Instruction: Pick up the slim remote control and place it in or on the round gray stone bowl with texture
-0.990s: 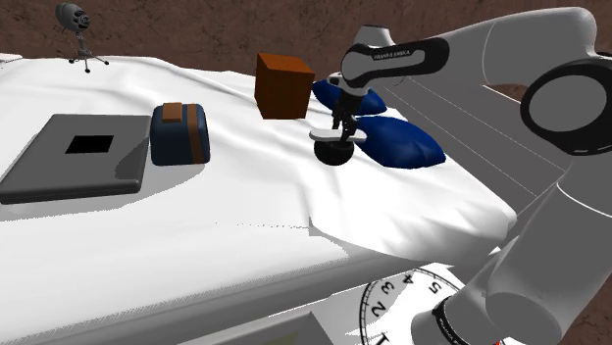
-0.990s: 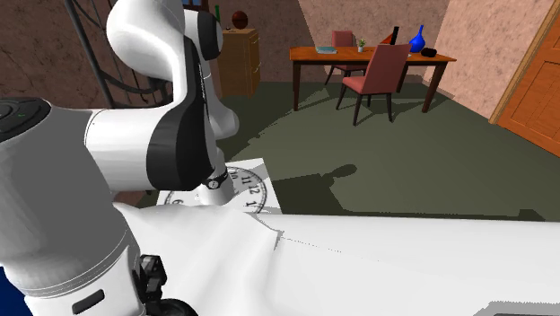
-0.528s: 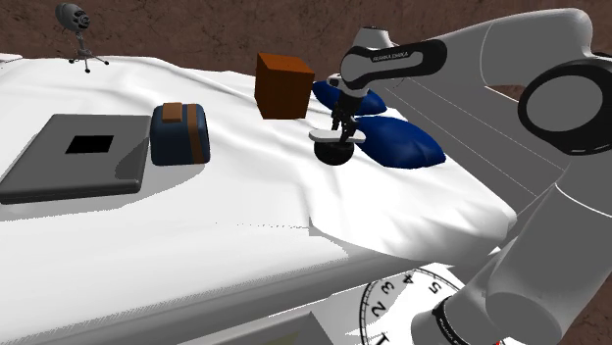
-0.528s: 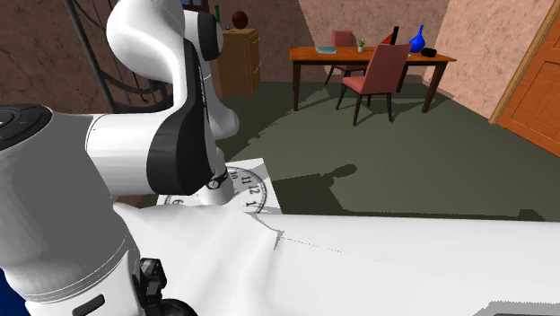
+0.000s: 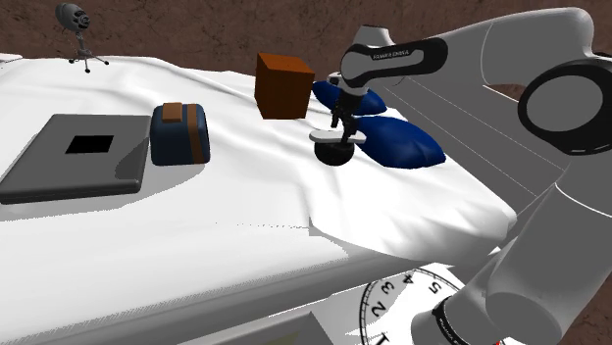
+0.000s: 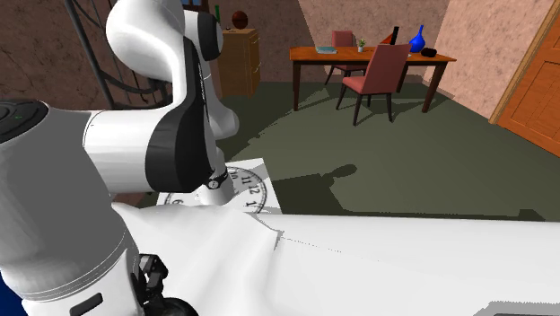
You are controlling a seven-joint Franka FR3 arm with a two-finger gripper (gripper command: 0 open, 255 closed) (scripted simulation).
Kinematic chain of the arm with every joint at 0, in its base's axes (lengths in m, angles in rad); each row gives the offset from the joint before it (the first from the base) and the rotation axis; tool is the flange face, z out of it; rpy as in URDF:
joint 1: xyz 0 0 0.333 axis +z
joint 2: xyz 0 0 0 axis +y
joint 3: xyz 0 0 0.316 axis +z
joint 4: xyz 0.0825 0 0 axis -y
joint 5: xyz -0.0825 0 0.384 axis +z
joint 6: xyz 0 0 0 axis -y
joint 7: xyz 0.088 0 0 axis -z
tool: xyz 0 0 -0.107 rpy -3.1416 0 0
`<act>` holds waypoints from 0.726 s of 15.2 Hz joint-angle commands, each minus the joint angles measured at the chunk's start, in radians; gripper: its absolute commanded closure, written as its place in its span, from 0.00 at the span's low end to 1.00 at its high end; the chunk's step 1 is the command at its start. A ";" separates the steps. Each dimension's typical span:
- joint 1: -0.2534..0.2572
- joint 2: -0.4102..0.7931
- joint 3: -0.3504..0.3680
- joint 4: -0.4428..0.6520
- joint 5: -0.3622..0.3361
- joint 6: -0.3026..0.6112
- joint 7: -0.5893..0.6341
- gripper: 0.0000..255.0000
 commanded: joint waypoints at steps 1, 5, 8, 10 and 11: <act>0.001 -0.017 -0.001 0.031 -0.004 -0.047 0.002 0.00; 0.001 -0.030 -0.001 0.075 -0.008 -0.104 0.004 0.00; 0.001 -0.030 -0.001 0.075 -0.008 -0.104 0.004 0.00; 0.001 -0.030 -0.001 0.075 -0.008 -0.104 0.004 0.00; 0.001 -0.030 -0.001 0.075 -0.008 -0.104 0.004 0.00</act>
